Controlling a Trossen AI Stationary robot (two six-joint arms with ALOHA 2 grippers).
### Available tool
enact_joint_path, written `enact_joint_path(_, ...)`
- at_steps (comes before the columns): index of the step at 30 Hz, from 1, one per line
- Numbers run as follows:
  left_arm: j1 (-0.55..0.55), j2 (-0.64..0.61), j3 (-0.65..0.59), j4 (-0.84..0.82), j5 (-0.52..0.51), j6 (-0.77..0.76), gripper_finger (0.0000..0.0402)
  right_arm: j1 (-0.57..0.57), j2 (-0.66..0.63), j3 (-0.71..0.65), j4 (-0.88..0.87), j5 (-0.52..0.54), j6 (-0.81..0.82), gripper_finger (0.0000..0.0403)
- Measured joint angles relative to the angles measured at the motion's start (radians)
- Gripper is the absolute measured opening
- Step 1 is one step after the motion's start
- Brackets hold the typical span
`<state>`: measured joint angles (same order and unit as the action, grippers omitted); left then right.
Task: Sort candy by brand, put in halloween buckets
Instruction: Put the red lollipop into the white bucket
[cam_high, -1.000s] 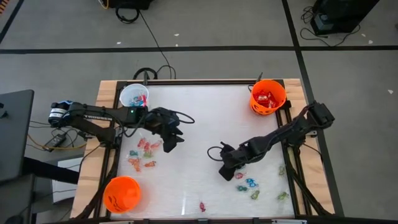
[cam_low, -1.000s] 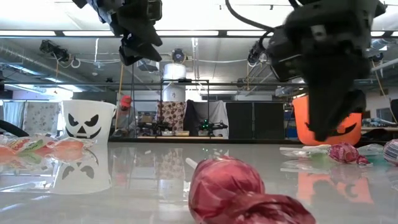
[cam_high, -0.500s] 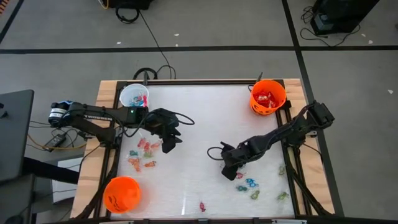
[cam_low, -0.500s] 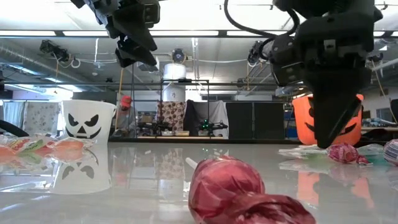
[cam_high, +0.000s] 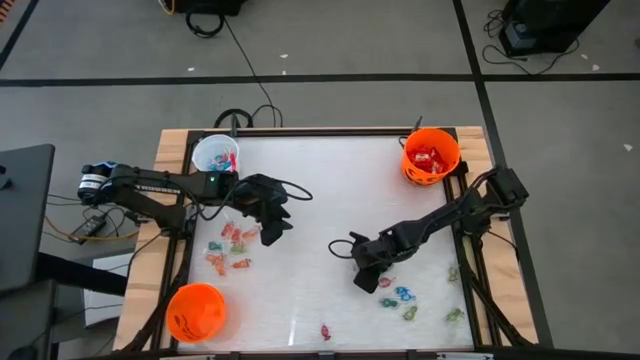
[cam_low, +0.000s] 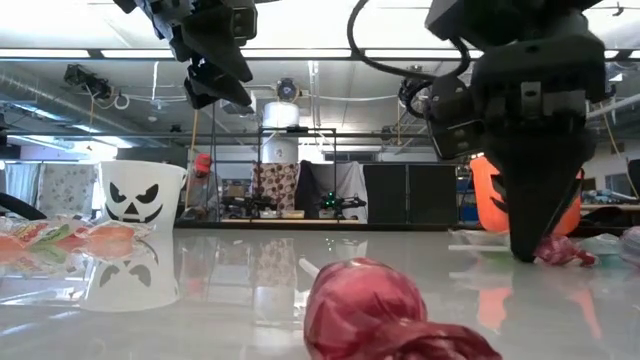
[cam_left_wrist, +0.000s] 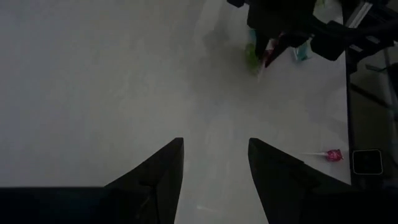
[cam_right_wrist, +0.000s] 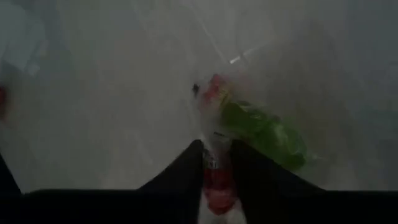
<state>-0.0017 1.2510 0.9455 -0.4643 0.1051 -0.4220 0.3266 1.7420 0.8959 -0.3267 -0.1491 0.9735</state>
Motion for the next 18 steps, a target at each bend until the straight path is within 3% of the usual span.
enact_joint_path(3, 0.000, 0.000, 0.000, 0.000, 0.002, 0.000, 0.0186, -0.010, -0.021, -0.004, 0.023, -0.032, -0.003, 0.0023)
enact_joint_path(10, 0.001, 0.000, 0.000, 0.054, 0.001, 0.005, 0.0186, -0.055, -0.143, 0.003, 0.207, -0.042, 0.007, 0.0006)
enact_joint_path(14, 0.002, 0.000, 0.000, 0.165, 0.001, 0.025, 0.0186, -0.112, -0.195, 0.004, 0.346, 0.055, -0.017, 0.0005)
enact_joint_path(18, 0.007, 0.000, 0.000, 0.290, -0.014, 0.043, 0.0186, -0.178, -0.218, 0.004, 0.465, 0.224, -0.049, 0.0003)
